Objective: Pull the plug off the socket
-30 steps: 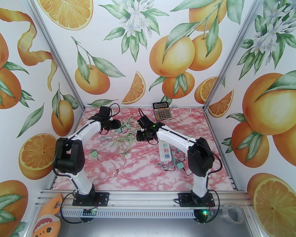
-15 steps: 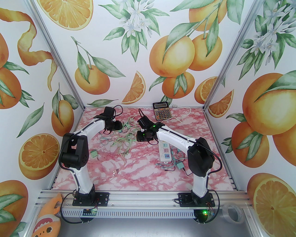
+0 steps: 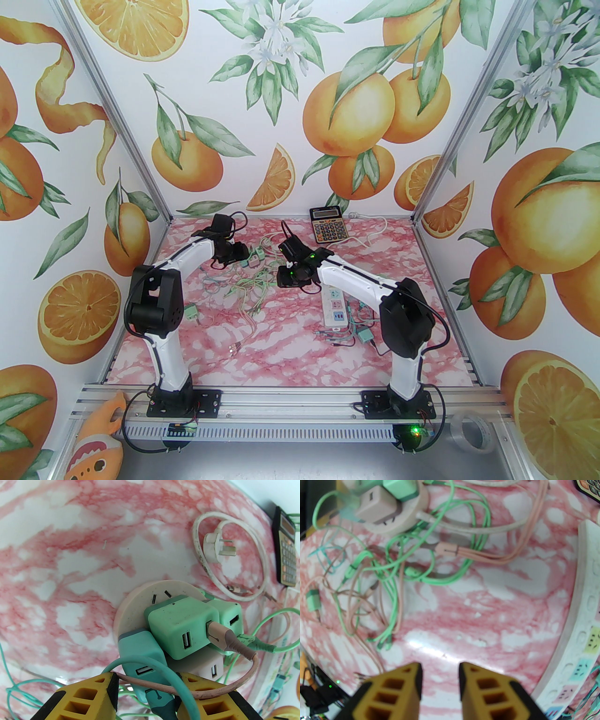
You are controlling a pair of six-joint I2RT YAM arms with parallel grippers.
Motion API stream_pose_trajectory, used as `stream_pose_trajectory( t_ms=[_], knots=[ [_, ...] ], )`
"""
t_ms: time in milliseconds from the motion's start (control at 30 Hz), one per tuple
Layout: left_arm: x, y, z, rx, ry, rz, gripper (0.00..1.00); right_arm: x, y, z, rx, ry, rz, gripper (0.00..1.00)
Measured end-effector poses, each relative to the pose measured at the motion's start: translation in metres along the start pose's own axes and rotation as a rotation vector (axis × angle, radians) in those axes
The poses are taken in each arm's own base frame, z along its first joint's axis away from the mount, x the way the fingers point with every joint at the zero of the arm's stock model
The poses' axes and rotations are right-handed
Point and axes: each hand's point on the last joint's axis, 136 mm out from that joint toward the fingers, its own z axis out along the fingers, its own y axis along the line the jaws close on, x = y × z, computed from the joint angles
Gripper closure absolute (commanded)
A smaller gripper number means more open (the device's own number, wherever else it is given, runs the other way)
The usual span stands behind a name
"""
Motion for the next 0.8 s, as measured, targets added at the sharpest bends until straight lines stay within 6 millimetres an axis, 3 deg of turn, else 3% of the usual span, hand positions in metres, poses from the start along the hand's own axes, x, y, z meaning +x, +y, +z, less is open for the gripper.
stream_pose_trajectory(
  t_ms=[167, 300, 800],
  knots=[
    [0.000, -0.001, -0.001, 0.028, 0.012, -0.032, 0.58, 0.001, 0.000, 0.001, -0.004, 0.001, 0.000, 0.67],
    [-0.002, -0.001, -0.003, 0.019, 0.011, -0.044, 0.52, 0.001, 0.000, 0.002, -0.007, 0.002, 0.001, 0.67],
    [0.003, -0.002, -0.020, -0.073, 0.037, -0.025, 0.57, 0.004, -0.001, 0.004, -0.005, 0.006, 0.008, 0.67]
  ],
)
